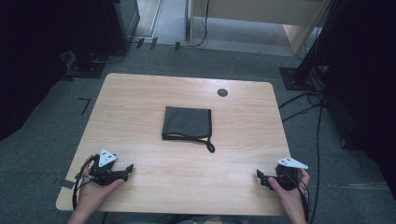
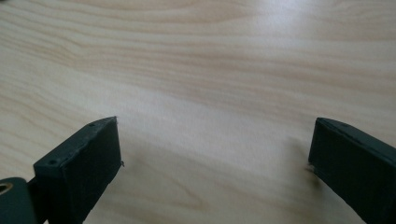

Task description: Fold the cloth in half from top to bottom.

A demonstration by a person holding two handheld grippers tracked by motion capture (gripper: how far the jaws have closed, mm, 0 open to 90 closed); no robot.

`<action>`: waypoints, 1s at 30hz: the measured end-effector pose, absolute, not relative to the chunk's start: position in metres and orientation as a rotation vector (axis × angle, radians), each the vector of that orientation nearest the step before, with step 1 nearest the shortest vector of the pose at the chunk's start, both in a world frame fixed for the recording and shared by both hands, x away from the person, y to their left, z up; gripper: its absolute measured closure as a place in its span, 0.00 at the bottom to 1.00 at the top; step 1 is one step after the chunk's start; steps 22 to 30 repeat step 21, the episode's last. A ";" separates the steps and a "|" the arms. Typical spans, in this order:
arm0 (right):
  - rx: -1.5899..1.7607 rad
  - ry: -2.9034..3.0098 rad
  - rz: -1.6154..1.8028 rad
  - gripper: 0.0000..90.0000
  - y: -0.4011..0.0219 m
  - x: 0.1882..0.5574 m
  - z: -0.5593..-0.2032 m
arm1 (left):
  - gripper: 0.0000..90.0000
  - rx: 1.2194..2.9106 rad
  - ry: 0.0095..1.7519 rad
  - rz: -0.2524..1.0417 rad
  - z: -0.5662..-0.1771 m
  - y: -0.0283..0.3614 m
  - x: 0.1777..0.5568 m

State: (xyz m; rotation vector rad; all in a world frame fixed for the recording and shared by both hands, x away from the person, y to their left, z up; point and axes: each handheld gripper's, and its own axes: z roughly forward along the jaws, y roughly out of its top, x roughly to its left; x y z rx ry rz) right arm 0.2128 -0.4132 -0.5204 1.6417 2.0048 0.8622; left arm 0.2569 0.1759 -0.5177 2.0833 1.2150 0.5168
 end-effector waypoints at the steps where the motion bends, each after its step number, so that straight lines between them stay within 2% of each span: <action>1: 1.632 2.004 0.854 0.01 -0.414 0.211 -0.521 | 0.18 2.083 1.215 0.516 -0.518 0.176 0.257; 7: 1.603 1.993 0.830 0.00 -0.418 0.199 -0.525 | 0.18 2.083 1.215 0.517 -0.518 0.176 0.257; 30: 1.635 1.936 0.828 0.00 -0.418 0.202 -0.527 | 0.18 2.087 1.215 0.519 -0.518 0.176 0.258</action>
